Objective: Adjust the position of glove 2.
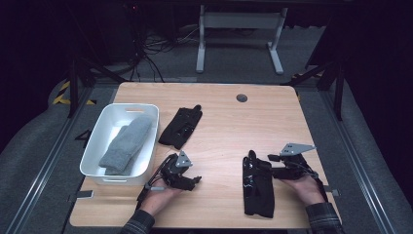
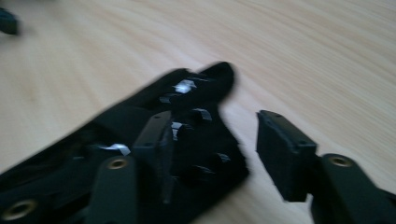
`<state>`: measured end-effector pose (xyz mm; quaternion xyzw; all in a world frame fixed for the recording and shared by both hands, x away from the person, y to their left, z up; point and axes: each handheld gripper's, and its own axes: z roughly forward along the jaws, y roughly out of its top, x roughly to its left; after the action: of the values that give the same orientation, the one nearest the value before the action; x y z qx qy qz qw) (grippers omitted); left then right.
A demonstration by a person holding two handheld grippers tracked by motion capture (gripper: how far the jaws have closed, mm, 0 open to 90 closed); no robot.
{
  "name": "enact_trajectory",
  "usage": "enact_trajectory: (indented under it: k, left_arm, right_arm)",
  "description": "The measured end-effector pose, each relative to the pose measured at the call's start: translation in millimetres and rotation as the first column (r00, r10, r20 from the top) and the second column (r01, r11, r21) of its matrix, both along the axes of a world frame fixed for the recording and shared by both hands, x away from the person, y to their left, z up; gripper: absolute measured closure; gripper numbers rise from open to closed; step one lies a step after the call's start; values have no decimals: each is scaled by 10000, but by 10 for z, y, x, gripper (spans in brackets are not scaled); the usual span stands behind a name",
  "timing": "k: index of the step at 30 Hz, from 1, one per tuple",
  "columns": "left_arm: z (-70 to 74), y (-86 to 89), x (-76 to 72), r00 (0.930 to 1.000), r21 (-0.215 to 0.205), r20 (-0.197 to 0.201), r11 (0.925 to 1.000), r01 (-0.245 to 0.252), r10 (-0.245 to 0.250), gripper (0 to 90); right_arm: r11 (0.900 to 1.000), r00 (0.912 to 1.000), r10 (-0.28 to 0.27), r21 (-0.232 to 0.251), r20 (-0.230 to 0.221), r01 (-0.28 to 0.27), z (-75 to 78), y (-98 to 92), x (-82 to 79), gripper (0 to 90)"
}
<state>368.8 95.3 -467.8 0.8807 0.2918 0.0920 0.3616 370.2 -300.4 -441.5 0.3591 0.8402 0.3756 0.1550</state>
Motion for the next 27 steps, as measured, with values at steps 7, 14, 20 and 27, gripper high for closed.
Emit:
enact_trajectory:
  k: [7,14,20,27]
  left_arm:
    - [157,-55,186,9979,-265,-61,9975,-649,647,724]
    - [300,-177,503,9890,-419,175,9884,-1457,1465,899]
    - [320,-188,763,9762,-137,385,9769,-2131,2135,899]
    - [300,-116,1100,9522,-160,462,9534,-3014,3018,899]
  right_arm:
    - [9861,9864,-1642,-255,73,1643,-96,-279,158,289]
    - [9740,9746,-2240,-350,-33,2237,-203,-438,254,256]
    - [9720,9725,-2328,-306,38,2328,-227,-475,262,234]
    - [9724,9727,-2306,-305,246,2313,-253,-468,266,198]
